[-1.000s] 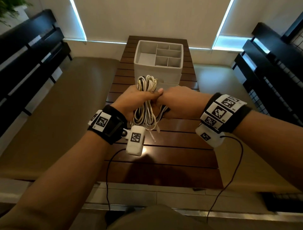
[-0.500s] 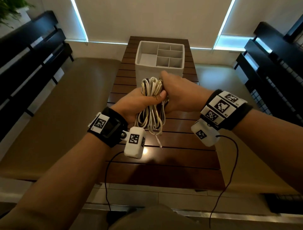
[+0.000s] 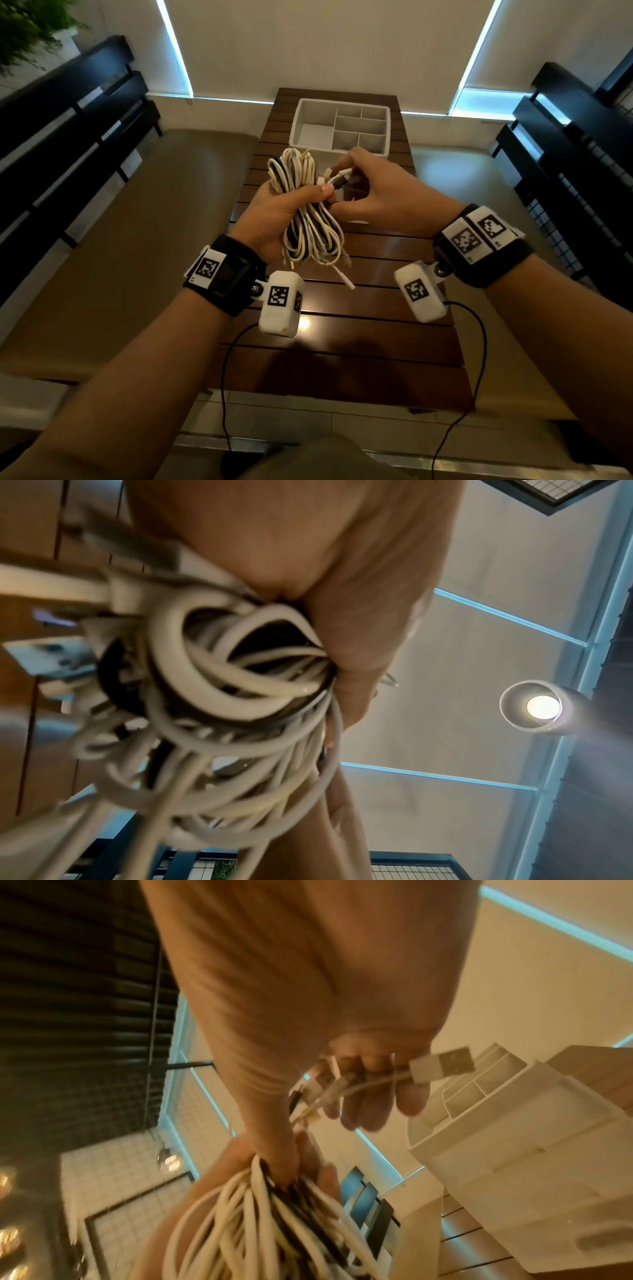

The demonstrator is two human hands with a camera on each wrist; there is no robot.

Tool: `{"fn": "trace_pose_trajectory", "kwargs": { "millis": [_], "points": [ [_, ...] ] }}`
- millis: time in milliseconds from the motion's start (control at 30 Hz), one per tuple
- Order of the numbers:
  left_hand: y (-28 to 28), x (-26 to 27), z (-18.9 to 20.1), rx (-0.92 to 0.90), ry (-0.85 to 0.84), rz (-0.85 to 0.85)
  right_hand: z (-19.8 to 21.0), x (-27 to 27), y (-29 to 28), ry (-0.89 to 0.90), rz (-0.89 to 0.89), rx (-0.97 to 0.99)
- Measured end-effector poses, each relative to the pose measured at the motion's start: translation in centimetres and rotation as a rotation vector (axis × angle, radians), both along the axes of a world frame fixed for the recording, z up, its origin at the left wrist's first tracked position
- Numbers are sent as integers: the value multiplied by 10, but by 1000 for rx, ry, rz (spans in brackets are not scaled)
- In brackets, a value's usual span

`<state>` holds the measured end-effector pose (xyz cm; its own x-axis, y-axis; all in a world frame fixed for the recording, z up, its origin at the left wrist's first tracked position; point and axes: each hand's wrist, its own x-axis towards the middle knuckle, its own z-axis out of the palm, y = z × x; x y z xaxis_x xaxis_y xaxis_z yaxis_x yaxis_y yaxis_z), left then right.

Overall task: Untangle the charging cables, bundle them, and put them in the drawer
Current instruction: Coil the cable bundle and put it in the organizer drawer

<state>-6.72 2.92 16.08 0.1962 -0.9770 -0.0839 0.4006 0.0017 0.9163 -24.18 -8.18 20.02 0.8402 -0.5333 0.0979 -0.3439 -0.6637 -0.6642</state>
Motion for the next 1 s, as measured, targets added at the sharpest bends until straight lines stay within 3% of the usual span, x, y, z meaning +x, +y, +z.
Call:
{"fn": "trace_pose_trajectory", "kwargs": {
  "millis": [100,200,367,533,700,800,900,1000],
  "points": [
    [2,4,-2,-1,85,18,-6,-16,0,-7,-52,139],
    [3,10,-4,-2,115,28,-20,-25,6,-133,-166,290],
    [-5,-6,-7,16,-11,109,-34,-6,26,-427,-315,493],
    [-14,-20,-12,-23,8,113,-42,8,38,-300,-253,193],
    [-14,-20,-16,-13,-40,159,-41,3,40,-83,-194,128],
    [-12,-22,-18,-40,-116,203,-38,-1,48,-97,-157,231],
    [-12,-23,-17,-62,-118,225,-41,6,53,-256,-182,504],
    [-14,-25,-12,-68,-75,235,-50,16,60,-222,-128,409]
  ]
}}
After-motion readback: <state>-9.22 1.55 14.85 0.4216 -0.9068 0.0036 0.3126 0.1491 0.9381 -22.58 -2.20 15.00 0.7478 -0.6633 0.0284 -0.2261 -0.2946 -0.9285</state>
